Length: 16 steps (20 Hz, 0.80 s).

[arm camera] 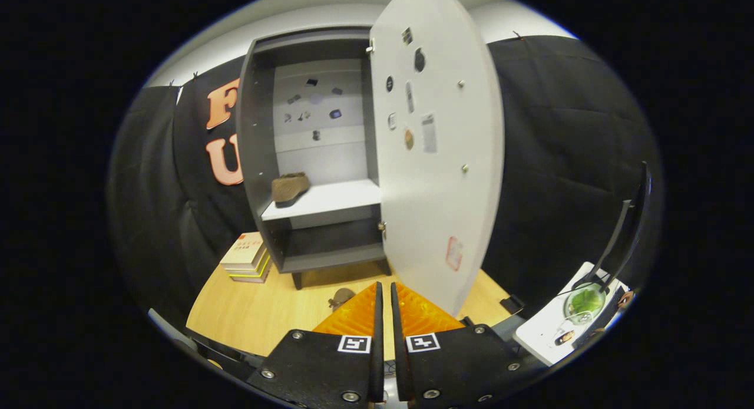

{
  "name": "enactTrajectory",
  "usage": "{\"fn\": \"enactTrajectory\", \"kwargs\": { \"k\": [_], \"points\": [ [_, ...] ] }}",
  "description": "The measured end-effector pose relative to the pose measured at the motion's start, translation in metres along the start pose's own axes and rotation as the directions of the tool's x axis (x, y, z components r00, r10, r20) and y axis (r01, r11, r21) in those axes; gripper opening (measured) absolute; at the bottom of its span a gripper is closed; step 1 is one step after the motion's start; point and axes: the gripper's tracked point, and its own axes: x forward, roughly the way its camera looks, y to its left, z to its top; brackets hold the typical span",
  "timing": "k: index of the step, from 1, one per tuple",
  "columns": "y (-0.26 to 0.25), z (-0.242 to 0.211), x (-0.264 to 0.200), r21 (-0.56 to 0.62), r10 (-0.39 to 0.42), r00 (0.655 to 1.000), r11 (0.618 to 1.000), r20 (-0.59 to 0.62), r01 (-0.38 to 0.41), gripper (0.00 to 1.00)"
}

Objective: Open the shoe cabinet door, grab the shoes and put them into the shoe cabinet, then close the shoe cabinet door.

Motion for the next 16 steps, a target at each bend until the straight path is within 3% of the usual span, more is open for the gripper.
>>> {"fn": "enactTrajectory", "kwargs": {
  "k": [7,16],
  "points": [
    [0.077,-0.079,0.064,-0.033,0.143,0.977,0.988,-0.156,-0.15,0.1],
    [0.112,-0.176,0.16,-0.021,0.194,0.914,0.976,-0.357,-0.216,0.1]
  ]
}}
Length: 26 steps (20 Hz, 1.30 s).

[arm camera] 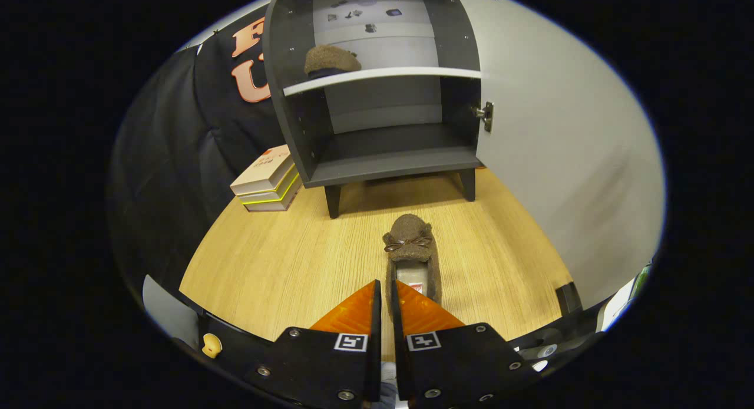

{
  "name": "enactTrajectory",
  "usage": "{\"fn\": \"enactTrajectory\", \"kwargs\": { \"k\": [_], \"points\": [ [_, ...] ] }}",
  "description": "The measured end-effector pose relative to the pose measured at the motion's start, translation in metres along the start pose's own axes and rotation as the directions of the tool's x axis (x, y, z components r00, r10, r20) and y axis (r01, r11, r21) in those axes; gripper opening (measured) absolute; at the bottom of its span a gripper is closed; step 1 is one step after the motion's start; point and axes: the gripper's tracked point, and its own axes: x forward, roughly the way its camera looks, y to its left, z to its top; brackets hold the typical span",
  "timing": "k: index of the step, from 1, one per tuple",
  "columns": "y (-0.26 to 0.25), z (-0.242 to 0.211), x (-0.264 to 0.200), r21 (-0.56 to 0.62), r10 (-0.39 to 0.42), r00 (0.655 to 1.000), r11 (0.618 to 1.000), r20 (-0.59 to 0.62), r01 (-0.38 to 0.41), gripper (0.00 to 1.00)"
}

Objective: Open the shoe cabinet door, grab the shoes and put them into the shoe cabinet, then close the shoe cabinet door.

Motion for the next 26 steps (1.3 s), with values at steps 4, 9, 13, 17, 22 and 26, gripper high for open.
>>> {"fn": "enactTrajectory", "kwargs": {
  "k": [4,9,13,17,22,26],
  "points": [
    [-0.008,-0.014,0.04,0.021,0.003,0.998,1.0,-0.064,-0.001,0.11],
    [-0.007,-0.027,0.077,0.047,0.021,0.992,0.999,-0.124,-0.015,0.12],
    [-0.006,-0.033,0.101,0.052,0.023,0.988,0.999,-0.155,-0.015,0.12],
    [-0.006,-0.034,0.127,0.063,0.008,0.986,0.998,-0.169,0.002,0.13],
    [-0.008,-0.024,0.152,0.088,-0.012,0.994,0.996,-0.11,0.021,0.12],
    [-0.009,-0.021,0.148,0.057,-0.023,0.997,0.998,-0.078,0.027,0.07]
  ]
}}
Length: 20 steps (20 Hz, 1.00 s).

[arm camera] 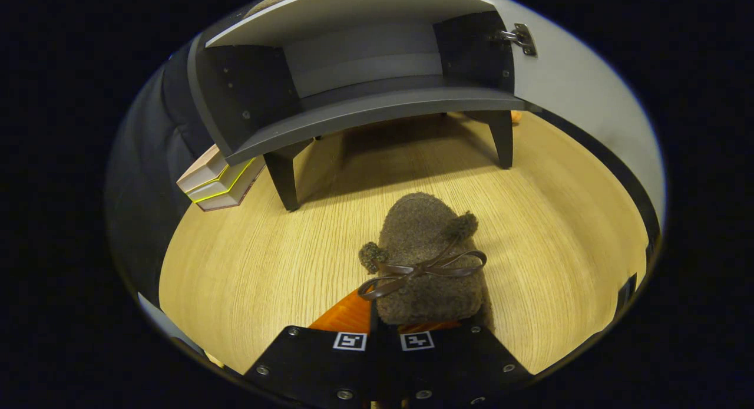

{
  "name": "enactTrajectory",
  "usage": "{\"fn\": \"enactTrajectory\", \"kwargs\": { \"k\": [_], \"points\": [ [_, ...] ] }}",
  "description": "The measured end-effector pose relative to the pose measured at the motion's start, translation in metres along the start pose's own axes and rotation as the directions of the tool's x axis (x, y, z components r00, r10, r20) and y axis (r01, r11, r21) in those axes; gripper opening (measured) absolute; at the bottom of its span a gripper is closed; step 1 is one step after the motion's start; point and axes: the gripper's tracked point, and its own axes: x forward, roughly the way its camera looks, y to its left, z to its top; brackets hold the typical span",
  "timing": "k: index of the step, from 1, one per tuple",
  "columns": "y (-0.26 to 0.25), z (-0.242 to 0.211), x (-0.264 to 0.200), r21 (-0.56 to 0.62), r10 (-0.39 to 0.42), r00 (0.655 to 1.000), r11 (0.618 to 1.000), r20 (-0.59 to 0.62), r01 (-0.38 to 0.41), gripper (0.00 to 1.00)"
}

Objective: Open the shoe cabinet door, grab the shoes and put them into the shoe cabinet, then close the shoe cabinet door.

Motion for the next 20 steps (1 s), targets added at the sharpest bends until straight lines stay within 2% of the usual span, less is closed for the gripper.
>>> {"fn": "enactTrajectory", "kwargs": {
  "k": [2,3,5,13,20],
  "points": [
    [-0.005,0.009,-0.011,-0.05,-0.023,0.999,0.998,0.027,0.024,0.06],
    [-0.003,0.011,-0.017,-0.052,-0.01,1.0,0.999,0.027,0.012,0.06],
    [0.001,0.014,-0.031,-0.031,0.009,0.999,0.999,0.033,-0.008,0.06],
    [-0.004,0.027,-0.073,-0.014,0.007,0.998,1.0,0.067,-0.006,0.06],
    [0.002,0.079,-0.118,-0.014,0.015,0.985,1.0,0.17,-0.013,0.06]
  ]
}}
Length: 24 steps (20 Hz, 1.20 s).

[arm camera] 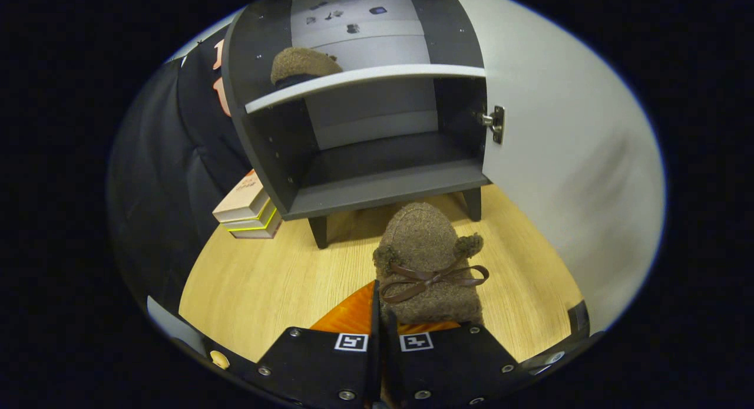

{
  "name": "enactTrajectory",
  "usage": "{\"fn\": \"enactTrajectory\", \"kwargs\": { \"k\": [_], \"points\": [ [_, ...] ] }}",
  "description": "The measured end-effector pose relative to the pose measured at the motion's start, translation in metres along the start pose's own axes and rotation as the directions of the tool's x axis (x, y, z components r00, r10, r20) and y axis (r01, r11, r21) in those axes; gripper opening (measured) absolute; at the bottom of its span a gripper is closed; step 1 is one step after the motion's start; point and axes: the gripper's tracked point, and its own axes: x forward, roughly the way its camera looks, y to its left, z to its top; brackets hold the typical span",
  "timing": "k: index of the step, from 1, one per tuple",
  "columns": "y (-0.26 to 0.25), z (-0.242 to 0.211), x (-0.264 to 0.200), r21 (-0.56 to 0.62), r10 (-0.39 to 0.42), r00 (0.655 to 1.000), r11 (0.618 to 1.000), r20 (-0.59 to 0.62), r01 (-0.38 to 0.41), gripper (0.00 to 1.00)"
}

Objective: Open the shoe cabinet door, grab the shoes and put them into the shoe cabinet, then close the shoe cabinet door.

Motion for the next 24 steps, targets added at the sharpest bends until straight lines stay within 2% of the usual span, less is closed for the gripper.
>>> {"fn": "enactTrajectory", "kwargs": {
  "k": [8,12,24],
  "points": [
    [0.021,0.144,-0.033,-0.071,0.049,0.98,0.997,0.193,-0.036,0.05],
    [0.022,0.2,-0.028,-0.12,0.052,0.975,0.992,0.215,-0.026,0.05],
    [0.029,0.294,0.024,-0.149,0.084,0.976,0.987,0.199,-0.055,0.05]
  ]
}}
